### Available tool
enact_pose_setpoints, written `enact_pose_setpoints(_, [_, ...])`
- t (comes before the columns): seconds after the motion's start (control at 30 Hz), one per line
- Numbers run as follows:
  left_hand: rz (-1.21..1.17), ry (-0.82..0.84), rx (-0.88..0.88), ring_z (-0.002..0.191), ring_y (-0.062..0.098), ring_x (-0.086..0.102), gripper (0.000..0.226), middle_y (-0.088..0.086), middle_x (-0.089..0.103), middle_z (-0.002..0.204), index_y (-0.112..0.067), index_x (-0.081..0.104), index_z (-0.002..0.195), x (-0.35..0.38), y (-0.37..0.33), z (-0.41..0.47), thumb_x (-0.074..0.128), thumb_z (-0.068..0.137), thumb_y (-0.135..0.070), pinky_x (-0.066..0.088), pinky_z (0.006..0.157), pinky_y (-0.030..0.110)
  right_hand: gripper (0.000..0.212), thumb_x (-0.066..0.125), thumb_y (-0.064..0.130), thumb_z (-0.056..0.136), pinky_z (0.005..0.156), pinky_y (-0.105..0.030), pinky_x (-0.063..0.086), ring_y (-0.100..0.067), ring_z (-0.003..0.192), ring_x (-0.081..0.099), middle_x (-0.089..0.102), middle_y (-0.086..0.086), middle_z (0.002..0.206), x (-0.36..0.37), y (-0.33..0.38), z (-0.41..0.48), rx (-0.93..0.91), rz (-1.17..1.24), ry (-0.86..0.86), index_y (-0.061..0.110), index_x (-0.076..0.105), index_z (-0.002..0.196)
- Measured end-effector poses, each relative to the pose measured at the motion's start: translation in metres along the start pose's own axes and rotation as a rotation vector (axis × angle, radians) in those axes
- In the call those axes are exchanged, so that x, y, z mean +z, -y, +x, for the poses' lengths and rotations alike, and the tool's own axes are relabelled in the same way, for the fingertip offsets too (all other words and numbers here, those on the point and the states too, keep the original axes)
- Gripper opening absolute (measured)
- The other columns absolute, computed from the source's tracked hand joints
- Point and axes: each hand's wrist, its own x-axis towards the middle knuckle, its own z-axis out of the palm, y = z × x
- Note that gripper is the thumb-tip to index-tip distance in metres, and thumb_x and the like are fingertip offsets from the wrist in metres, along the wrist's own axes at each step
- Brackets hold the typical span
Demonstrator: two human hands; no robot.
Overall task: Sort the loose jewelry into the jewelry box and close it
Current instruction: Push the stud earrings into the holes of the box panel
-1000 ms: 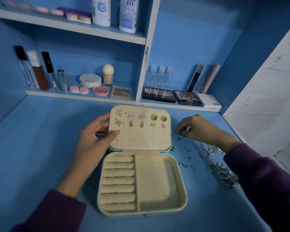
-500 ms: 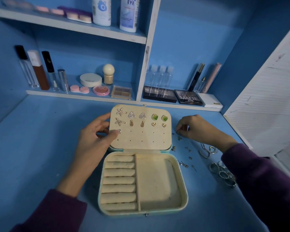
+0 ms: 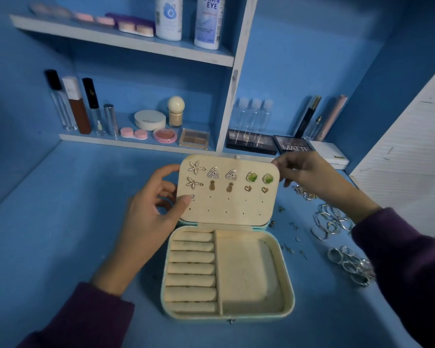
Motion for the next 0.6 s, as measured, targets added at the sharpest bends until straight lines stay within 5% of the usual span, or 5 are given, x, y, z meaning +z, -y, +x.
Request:
enact_pose_setpoints(0.13, [0.103,0.006,0.120,0.082,0.003,0.063,0.043,-0.017,0.063,0.095,-0.038,0.052,0.105,-0.006,0.001,-0.004,0.075,0.079,-0.011,0.047,0.075,0.008,0.016,0.060,0.004,0.089,0.069,-0.025,0.052,-0.010,0.073,0.064,0.073,-0.005,0.082,0.003,0.019,0.007,0.021,0.044,0.112,0.013,0.070,0.083])
enact_pose_setpoints(0.23, [0.229,-0.025,0.254,0.079,-0.007,0.060,0.040,-0.017,0.063,0.099,-0.029,0.049,0.107,-0.011,0.003,-0.008,0.074,0.076,-0.029,0.045,0.074,0.003,0.009,0.064,0.009,0.087,0.070,-0.019,0.049,-0.008,0.076,0.065,0.073,-0.004,0.082,0.008,0.036,0.012,-0.004,0.085,0.262,0.011,0.072,0.088])
enact_pose_setpoints(0.33, [0.359,-0.056,0.421,0.078,-0.004,0.059,0.028,-0.013,0.065,0.082,-0.022,0.051,0.100,-0.016,0.004,-0.011,0.066,0.079,-0.034,0.040,0.077,-0.002,0.007,0.064,0.005,0.086,0.065,-0.020,0.048,-0.012,0.069,0.060,0.067,-0.003,0.071,0.016,0.056,0.015,-0.037,0.103,0.436,0.005,0.070,0.089])
enact_pose_setpoints(0.6, [0.480,0.089,0.716,0.072,0.016,0.062,0.015,0.002,0.070,0.082,-0.003,0.073,0.083,-0.032,0.010,-0.012,0.068,0.085,-0.017,0.052,0.068,0.028,0.010,0.061,-0.004,0.086,0.061,-0.022,0.050,-0.007,0.063,0.060,0.066,0.002,0.069,0.063,0.094,0.014,-0.168,0.018,0.708,0.003,0.067,0.090])
